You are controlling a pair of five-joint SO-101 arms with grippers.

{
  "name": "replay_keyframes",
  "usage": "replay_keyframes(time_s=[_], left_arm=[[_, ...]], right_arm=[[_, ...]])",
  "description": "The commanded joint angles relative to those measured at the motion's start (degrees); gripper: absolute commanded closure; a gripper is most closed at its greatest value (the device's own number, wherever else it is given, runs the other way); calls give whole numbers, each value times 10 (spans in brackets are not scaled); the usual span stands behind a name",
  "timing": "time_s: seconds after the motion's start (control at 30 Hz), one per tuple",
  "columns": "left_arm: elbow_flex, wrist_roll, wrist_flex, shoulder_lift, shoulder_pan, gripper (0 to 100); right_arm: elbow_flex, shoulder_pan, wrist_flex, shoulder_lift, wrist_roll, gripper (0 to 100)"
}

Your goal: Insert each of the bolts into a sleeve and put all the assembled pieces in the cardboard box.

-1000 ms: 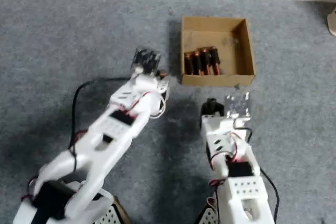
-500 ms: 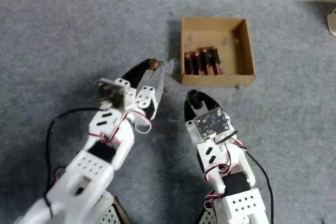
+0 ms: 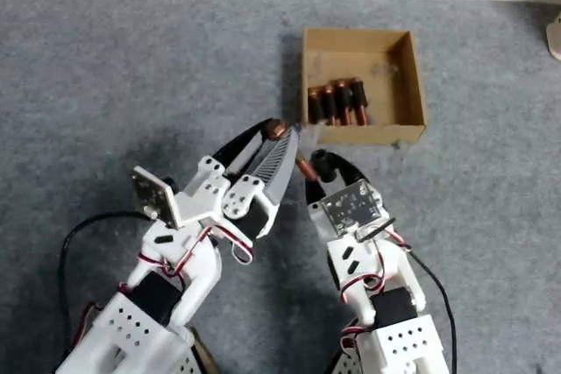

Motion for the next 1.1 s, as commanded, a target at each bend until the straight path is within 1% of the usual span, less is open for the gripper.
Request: replay_keyframes(time_s=[0.0,0.07,0.13,0.3,0.47,0.6,0.87,1.07], left_arm=[[0,-27,-1,-5,9,995],[0,-65,-15,0,9,995],[12,-87,-39,4,9,995],[44,-95,-103,20,5,995],[53,-92,-157,56,-37,995],[47,-91,-196,105,-48,995],[5,-91,-208,212,-45,995],[-20,-91,-209,234,-45,995]], right_arm=[[76,-24,-6,-15,6,994],[76,-29,-4,-15,6,994],[76,-29,-4,-15,6,994],[76,-29,-4,-15,5,994],[76,-35,-4,-16,5,994],[76,-57,-4,-16,5,994],[76,-56,-4,-16,5,994],[76,-58,-4,-16,5,994]])
